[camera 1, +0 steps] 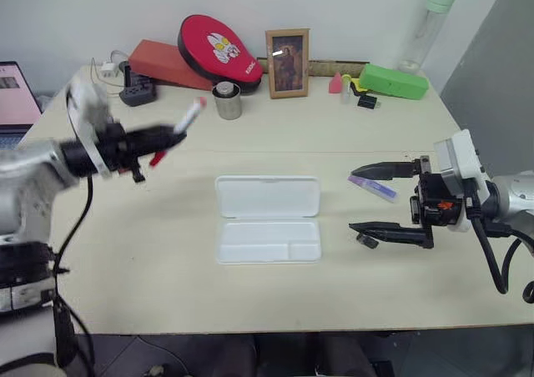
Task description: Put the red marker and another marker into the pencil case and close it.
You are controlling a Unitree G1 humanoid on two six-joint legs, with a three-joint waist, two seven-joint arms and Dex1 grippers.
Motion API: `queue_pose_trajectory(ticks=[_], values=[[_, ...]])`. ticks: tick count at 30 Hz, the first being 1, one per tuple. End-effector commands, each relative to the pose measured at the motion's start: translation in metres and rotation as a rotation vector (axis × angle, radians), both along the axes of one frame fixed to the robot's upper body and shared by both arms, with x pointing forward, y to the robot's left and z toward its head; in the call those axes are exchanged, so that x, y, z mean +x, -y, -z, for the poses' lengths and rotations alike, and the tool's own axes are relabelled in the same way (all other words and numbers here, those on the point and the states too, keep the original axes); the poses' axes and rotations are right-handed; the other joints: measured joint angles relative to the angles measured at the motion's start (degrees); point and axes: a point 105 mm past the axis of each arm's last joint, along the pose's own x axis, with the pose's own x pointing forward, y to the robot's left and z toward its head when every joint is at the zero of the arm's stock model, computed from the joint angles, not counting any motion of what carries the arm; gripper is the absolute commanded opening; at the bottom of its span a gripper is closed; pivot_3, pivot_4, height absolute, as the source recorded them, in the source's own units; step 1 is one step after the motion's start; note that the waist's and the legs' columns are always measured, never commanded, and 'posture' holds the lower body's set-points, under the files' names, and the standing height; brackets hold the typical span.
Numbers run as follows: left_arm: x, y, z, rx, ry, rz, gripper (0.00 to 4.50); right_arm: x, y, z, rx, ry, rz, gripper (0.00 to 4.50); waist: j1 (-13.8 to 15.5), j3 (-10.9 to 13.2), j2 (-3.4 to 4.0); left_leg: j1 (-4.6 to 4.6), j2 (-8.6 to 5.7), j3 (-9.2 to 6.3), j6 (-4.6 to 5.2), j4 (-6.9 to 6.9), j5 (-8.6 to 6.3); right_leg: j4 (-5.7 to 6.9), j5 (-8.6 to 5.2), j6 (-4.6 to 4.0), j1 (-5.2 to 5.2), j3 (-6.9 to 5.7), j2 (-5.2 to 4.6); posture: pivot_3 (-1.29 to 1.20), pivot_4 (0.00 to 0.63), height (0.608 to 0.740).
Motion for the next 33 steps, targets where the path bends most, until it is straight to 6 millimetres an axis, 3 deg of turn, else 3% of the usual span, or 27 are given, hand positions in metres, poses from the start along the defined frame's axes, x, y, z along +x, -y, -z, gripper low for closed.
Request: queue_pose_trajectory(ticks=[1, 4, 7, 14, 20, 33], values=[[-0.017, 0.037, 0.018, 0.149, -0.023, 0.148, 0.42, 0.002, 0.006, -0.011, 0.007, 0.067, 0.044, 4.50, -0.4, 0.0, 0.02, 0.02, 0.01, 0.00, 0.00, -0.01, 0.00, 0.03, 0.00, 0.00, 0.00, 0.01, 0.01, 0.00, 0.150, 0.740], [-0.023, 0.058, 0.056, 0.320, -0.070, 0.227, 0.42, 0.001, 0.010, -0.011, 0.007, 0.072, 0.078, 4.50, -0.4, 0.0, 0.02, 0.10, 0.10, 0.03, 0.00, -0.01, 0.00, 0.11, 0.01, -0.03, 0.01, -0.01, 0.18, 0.00, 0.150, 0.740], [-0.024, 0.068, 0.095, 0.377, -0.160, 0.266, 0.42, -0.003, 0.011, -0.005, 0.006, 0.059, 0.103, 4.50, -0.2, 0.0, 0.02, 0.09, 0.10, 0.07, 0.00, 0.00, 0.00, 0.10, 0.01, -0.04, 0.07, -0.01, 0.22, 0.00, 0.150, 0.740], [-0.014, 0.077, 0.133, 0.494, -0.141, 0.304, 0.42, -0.007, 0.012, 0.000, -0.007, 0.045, 0.136, 4.50, 0.1, 0.0, 0.01, -0.01, 0.07, 0.06, 0.01, 0.02, 0.00, 0.05, 0.01, -0.04, 0.03, -0.05, 0.19, 0.00, 0.150, 0.740], [-0.006, 0.089, 0.148, 0.574, -0.092, 0.353, 0.42, -0.008, 0.013, 0.005, -0.029, 0.036, 0.152, 4.50, 0.1, 0.0, -0.01, -0.07, 0.03, 0.08, 0.02, 0.03, 0.00, 0.01, 0.01, -0.04, 0.02, -0.09, 0.18, 0.00, 0.150, 0.740], [0.009, 0.107, 0.147, 0.665, -0.020, 0.431, 0.42, -0.012, 0.011, 0.010, -0.018, 0.023, 0.168, 4.50, 0.1, 0.0, -0.01, -0.07, -0.02, 0.08, 0.02, 0.05, 0.00, 0.03, 0.01, -0.04, 0.02, -0.14, 0.20, 0.00, 0.150, 0.740]])
